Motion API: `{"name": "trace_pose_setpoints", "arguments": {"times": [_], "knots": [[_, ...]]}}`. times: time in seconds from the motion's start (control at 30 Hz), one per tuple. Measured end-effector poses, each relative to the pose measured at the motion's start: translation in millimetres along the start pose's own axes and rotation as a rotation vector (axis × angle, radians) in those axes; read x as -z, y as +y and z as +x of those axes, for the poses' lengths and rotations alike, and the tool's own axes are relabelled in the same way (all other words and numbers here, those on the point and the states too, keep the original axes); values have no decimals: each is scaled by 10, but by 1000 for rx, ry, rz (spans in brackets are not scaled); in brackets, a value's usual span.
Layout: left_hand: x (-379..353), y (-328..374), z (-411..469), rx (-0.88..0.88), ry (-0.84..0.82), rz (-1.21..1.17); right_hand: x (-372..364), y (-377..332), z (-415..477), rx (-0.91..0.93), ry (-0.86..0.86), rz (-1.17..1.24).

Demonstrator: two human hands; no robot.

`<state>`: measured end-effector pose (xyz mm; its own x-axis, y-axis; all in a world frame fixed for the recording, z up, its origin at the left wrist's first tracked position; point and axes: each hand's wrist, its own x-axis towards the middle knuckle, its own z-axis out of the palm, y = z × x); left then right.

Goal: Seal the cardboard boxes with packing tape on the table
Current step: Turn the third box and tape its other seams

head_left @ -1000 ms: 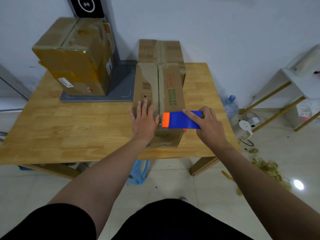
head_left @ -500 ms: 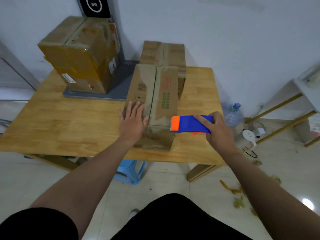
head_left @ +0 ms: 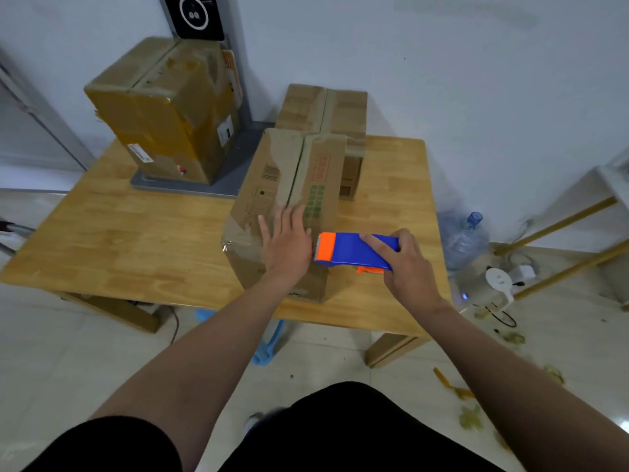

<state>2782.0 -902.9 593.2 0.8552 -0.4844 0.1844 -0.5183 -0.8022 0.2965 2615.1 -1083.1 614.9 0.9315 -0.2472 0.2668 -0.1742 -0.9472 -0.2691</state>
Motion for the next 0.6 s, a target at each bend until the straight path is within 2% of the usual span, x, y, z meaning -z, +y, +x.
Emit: {"name": "trace_pose_setpoints", "arguments": {"times": [0.33,0.6], "knots": [[-69,-98,-26,-40,54,27,0,200,-27,0,-102,33],[-55,-137,-38,-50,59,55,52,546,-183,-25,-42,47]]}}
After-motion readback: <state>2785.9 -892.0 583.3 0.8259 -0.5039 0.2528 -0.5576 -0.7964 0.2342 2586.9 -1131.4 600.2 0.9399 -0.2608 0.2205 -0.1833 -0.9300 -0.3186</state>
